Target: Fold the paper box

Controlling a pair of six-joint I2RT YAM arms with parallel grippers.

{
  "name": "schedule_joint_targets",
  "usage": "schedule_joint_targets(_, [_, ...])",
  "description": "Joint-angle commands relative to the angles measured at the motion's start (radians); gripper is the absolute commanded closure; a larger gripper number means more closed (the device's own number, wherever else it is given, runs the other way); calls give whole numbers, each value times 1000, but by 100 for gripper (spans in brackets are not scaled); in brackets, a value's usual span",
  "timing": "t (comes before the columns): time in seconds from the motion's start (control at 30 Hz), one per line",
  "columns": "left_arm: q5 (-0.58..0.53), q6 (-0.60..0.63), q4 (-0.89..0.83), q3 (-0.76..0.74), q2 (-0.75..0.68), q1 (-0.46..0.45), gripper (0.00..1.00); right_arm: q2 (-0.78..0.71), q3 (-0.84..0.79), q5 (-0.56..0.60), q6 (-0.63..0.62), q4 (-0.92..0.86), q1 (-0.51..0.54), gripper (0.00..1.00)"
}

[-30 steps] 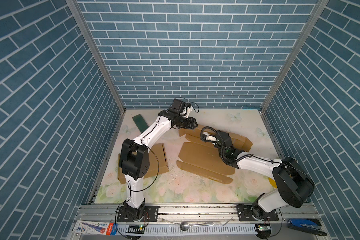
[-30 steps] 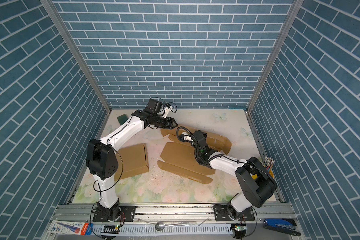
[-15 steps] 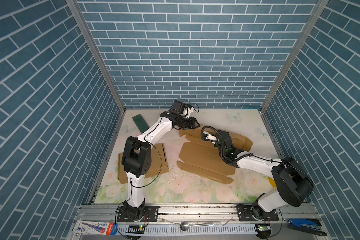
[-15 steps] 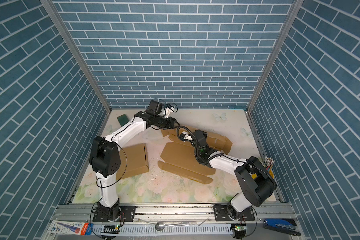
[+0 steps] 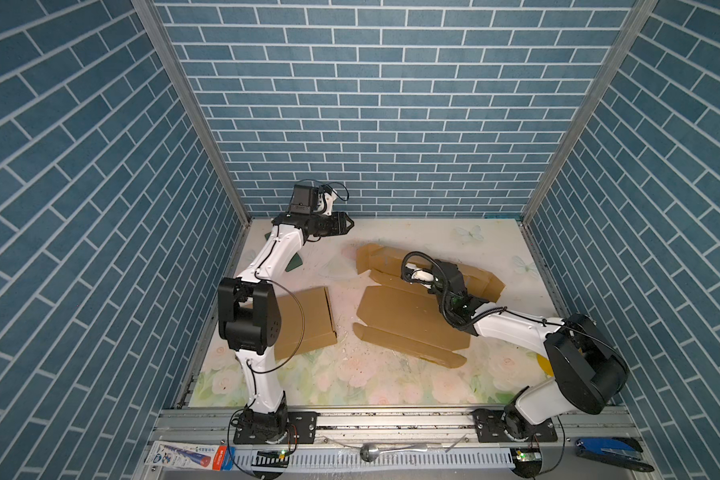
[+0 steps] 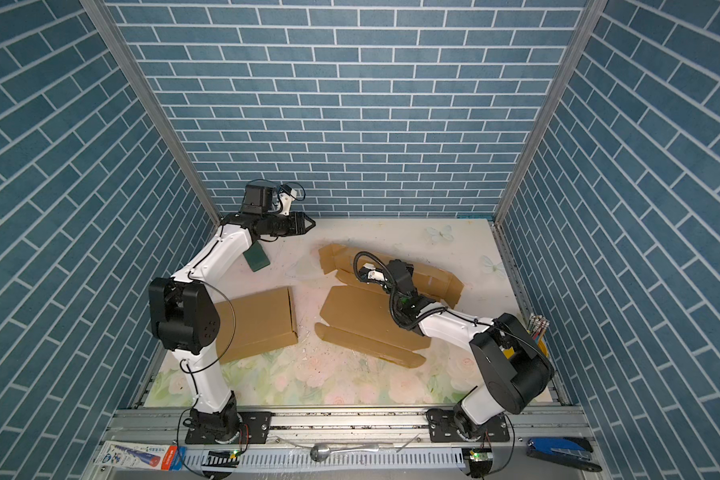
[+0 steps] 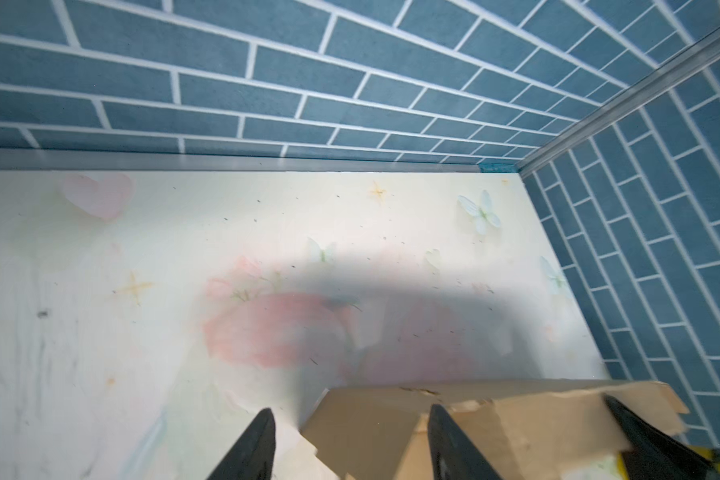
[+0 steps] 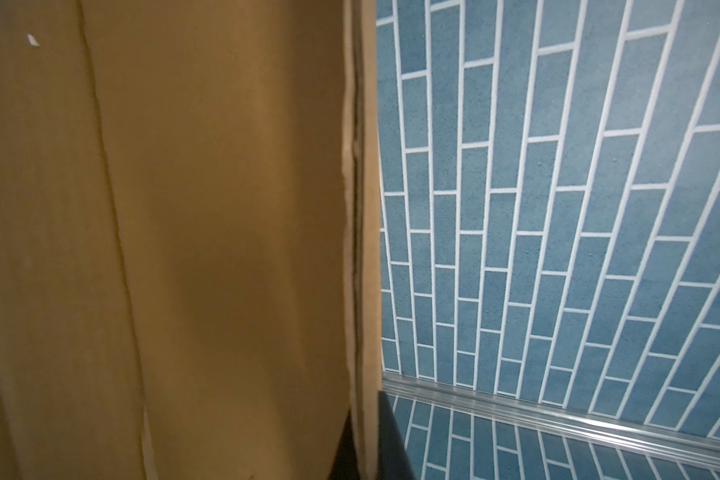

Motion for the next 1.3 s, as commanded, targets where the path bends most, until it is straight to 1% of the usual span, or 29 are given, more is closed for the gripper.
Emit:
schedule_joint_targets(0.0, [-20,73,46,46,147,-9,41,-3,-21,-81,-35,-53,-1,100])
schedule_joint_targets(0.1, [38,75,100,72,225,-17,41,-6,-36,-92,-41,-29,-4,100])
schedule_joint_targets(0.17, [77,101,117,71,251,-32,40,-7,-41,-102,-46,-22,-10,100])
schedule_joint_targets(0.23, [114,139,96,64,258,-49,40,0,-36,-99,-52,-23,-15,100])
schedule_joint_targets(0.33, [142,203,75,-1,204,-71,40,-1,-28,-94,-66,-24,-23,100])
schedule_joint_targets(0.47, [167,206,129,-137,93,-84,40,-18,-20,-96,-73,-41,-25,100])
schedule_joint_targets(0.6, [97,290,102,-218,21,-152,39,-21,-15,-98,-70,-57,-25,100])
schedule_joint_targets(0.67, [62,305,83,-235,12,-172,38,-21,-14,-100,-70,-62,-25,100])
schedule_joint_targets(0.73, [30,305,71,-253,3,-183,38,-18,-11,-101,-65,-65,-24,100])
schedule_joint_targets(0.83, [15,280,101,-314,-40,-185,38,-16,-12,-98,-63,-72,-20,100])
schedule_joint_targets(1.03, [27,198,174,-432,-132,-185,37,-28,-22,-75,-67,-64,3,100])
schedule_joint_targets(1.1, [25,161,221,-481,-164,-186,35,-27,-27,-73,-64,-62,10,100])
schedule_joint_targets(1.17, [54,125,278,-525,-185,-189,34,-21,-29,-69,-65,-58,14,100])
schedule_joint_targets(1.27, [55,123,278,-553,-199,-204,33,-17,-29,-68,-64,-59,13,100])
